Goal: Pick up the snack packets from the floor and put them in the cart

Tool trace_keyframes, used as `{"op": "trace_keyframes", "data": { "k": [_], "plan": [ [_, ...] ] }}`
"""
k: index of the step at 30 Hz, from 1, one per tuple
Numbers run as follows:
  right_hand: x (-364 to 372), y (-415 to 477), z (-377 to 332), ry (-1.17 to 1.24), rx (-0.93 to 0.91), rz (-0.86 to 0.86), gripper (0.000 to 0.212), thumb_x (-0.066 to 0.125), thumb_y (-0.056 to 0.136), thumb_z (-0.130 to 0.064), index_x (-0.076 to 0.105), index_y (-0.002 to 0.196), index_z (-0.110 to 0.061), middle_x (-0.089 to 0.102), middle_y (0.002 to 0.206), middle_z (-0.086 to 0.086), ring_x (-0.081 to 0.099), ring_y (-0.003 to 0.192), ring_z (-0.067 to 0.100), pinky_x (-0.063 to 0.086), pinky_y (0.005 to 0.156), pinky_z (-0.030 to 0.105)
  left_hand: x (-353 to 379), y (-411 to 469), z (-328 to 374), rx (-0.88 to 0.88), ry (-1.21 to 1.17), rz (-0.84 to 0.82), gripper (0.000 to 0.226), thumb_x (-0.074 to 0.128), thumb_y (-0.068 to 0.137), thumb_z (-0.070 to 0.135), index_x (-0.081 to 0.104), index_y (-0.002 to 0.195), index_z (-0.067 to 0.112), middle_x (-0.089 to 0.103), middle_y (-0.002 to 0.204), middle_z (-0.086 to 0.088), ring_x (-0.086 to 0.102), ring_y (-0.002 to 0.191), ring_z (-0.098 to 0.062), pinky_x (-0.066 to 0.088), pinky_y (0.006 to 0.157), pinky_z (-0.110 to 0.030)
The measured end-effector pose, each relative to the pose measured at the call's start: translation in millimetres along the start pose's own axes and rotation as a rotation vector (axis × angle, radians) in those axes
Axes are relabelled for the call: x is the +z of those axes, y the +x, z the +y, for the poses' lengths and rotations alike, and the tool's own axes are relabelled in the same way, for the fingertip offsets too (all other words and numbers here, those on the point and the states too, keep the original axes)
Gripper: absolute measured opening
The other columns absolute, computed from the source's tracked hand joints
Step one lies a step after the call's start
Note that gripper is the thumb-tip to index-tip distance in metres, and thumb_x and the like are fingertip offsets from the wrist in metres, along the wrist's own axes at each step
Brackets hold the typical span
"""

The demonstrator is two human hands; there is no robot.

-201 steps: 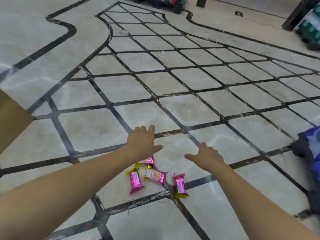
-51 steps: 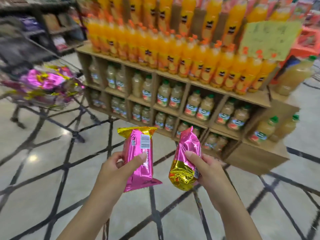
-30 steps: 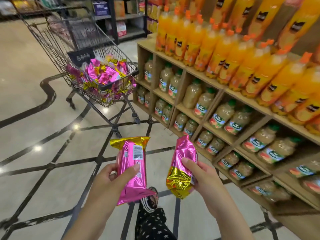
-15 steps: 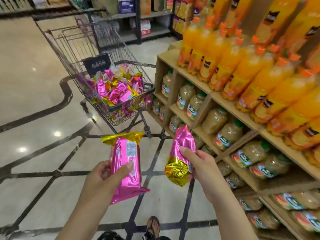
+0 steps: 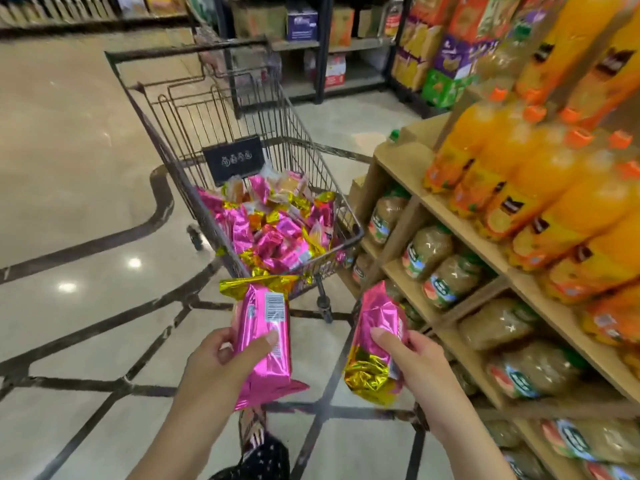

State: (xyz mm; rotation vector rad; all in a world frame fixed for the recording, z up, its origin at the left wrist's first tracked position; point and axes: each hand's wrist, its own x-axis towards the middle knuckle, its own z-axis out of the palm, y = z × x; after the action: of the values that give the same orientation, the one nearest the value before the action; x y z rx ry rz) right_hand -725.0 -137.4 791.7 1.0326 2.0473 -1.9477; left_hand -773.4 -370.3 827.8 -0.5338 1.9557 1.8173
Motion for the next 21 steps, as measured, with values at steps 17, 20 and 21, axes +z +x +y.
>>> {"op": "trace_keyframes", "data": {
  "k": [17, 20, 21],
  "plan": [
    [85.1, 228.1, -151.8, -0.11, 0.01, -0.057, 0.032, 0.073, 0.083, -0.039, 0.068, 0.088, -0.007, 0.05, 0.051, -0.008, 0.047, 0.043, 0.008, 0.04, 0.043, 0.021, -8.6, 257.5, 124.8, -0.021, -0.018, 0.099, 0.025, 0.076, 0.078, 0.035, 0.062, 0.095, 0.023, 0.071, 0.085, -0.001, 0.07, 0.072, -0.02, 0.049, 0.061, -0.03],
    [83.9, 272.0, -182.0, -0.148, 0.02, -0.104, 0.025, 0.071, 0.085, -0.038, 0.069, 0.089, -0.013, 0.065, 0.056, -0.006, 0.058, 0.048, 0.008, 0.046, 0.046, 0.022, 1.4, 290.5, 140.3, -0.052, -0.007, 0.167, 0.031, 0.074, 0.081, 0.035, 0.059, 0.104, 0.02, 0.068, 0.084, 0.002, 0.067, 0.07, -0.016, 0.046, 0.056, -0.026],
    [86.6, 284.4, -193.0, -0.148, 0.029, -0.114, 0.025, 0.072, 0.084, -0.038, 0.071, 0.091, -0.014, 0.073, 0.07, 0.0, 0.066, 0.059, 0.014, 0.052, 0.052, 0.026, 3.8, 299.9, 147.5, -0.056, 0.009, 0.179, 0.03, 0.074, 0.082, 0.037, 0.059, 0.101, 0.02, 0.067, 0.084, 0.003, 0.066, 0.07, -0.015, 0.044, 0.056, -0.026]
  ]
}}
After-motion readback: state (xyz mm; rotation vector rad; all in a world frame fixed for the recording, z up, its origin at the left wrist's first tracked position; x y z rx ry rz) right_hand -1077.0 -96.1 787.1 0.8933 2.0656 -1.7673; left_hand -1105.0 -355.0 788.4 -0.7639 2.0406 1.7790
